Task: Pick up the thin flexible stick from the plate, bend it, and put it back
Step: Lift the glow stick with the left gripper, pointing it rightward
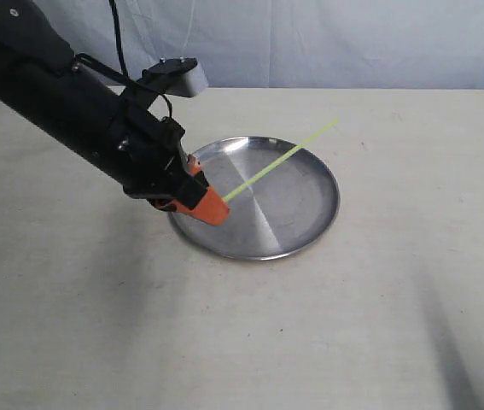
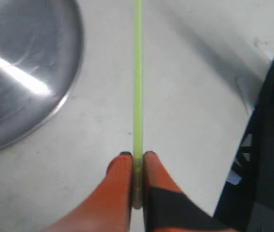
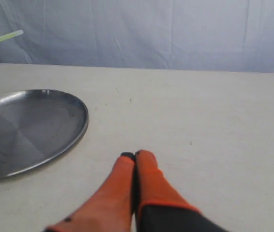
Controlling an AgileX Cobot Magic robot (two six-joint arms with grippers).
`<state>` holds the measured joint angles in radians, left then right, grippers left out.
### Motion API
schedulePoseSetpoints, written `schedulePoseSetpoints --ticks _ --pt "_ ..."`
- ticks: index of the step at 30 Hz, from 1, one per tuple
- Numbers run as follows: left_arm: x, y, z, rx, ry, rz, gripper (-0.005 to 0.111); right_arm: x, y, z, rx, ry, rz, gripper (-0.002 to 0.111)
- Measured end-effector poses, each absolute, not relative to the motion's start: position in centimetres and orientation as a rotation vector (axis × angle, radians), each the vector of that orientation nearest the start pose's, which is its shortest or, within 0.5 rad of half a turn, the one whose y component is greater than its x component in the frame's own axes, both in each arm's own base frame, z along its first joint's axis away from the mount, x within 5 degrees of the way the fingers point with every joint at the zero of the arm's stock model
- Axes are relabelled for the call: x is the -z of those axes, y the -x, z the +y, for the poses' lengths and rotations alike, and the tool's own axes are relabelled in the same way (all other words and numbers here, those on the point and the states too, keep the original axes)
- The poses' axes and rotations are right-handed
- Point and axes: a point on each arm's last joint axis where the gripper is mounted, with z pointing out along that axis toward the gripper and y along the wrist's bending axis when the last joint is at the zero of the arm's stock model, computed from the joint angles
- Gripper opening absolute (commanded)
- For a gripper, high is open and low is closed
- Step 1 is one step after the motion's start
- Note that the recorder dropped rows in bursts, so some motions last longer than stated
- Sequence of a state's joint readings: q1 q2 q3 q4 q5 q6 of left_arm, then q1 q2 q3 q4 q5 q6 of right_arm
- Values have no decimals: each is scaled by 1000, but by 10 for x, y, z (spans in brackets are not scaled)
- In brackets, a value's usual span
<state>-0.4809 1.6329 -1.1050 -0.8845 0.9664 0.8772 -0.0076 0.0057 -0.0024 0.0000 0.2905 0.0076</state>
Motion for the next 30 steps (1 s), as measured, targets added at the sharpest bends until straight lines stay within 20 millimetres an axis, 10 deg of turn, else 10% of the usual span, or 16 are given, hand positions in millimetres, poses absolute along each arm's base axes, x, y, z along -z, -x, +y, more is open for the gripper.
schedulePoseSetpoints --ticks 9,14,21,30 --pt "-250 -207 -212 1132 -1308 2292 0 -231 -53 -3 -148 -161 1277 0" --pt "-252 -195 -224 1191 -1332 2250 0 -238 -50 -10 -653 -581 1082 0" --pt "-255 -187 -233 1228 -1372 2197 0 -216 -56 -2 -1042 -955 1214 0" --pt "-255 -187 -233 1218 -1406 2159 0 -211 -56 7 -1170 -951 1326 14"
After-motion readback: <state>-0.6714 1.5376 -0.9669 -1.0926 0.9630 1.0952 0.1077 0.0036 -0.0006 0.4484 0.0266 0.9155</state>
